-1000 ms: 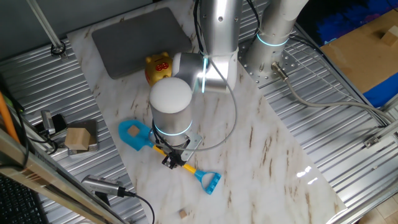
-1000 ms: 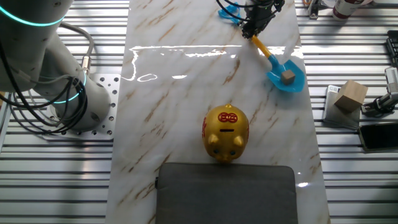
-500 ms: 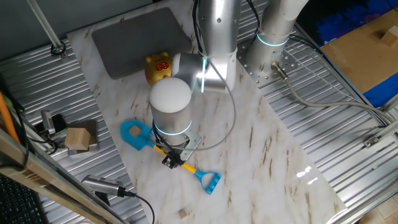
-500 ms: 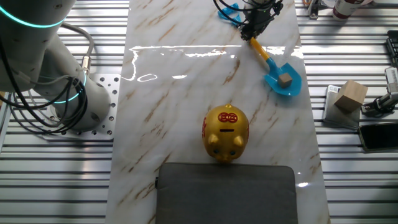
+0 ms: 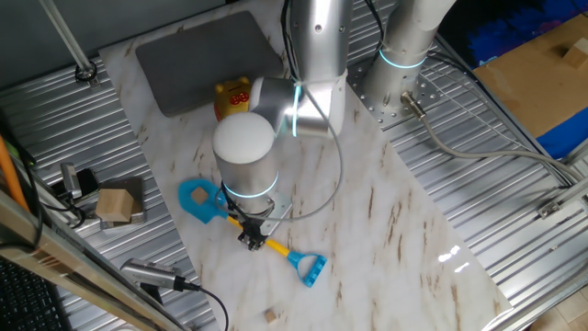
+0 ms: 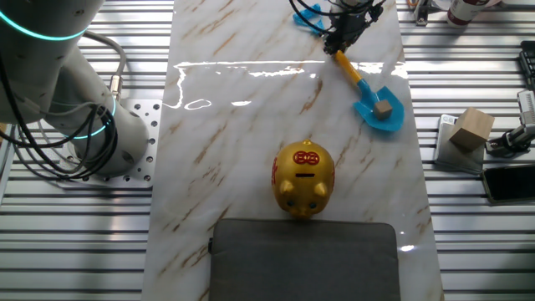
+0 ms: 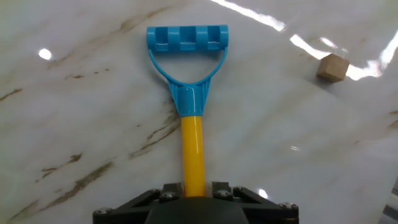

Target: Use a shovel to scoop up an object

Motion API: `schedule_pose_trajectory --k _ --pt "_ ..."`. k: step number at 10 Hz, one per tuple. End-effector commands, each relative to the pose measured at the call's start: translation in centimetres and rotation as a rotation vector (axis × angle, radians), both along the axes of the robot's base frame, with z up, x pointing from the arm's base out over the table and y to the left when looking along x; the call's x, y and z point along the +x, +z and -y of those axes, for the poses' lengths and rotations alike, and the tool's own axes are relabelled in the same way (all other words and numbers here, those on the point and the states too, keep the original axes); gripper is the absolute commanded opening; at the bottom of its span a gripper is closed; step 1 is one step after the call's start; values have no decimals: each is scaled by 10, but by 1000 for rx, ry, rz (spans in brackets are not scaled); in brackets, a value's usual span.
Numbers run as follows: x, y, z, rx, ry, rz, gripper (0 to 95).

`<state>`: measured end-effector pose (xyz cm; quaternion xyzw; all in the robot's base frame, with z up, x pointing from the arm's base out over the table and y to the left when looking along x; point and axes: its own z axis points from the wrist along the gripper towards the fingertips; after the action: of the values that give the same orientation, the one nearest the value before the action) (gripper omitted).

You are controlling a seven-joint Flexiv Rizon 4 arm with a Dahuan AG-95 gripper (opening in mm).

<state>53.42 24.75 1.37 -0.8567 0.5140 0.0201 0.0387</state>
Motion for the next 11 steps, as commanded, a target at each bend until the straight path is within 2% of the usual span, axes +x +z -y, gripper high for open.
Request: schedule_pose_trajectory --k 1,3,4,5,6,7,8,11 --pt "-2 12 -1 4 -16 -12 760" --pt "-6 32 3 5 -36 -14 760" --pt "-11 47 15 3 -72 -18 570" --pt "-15 55 26 -1 -105 -19 380" --pt "-19 61 37 0 -129 -25 380" --pt "-21 64 43 1 -127 -28 190" --pt "-27 71 56 0 -124 -29 0" --pt "-37 81 74 -8 -140 -30 0"
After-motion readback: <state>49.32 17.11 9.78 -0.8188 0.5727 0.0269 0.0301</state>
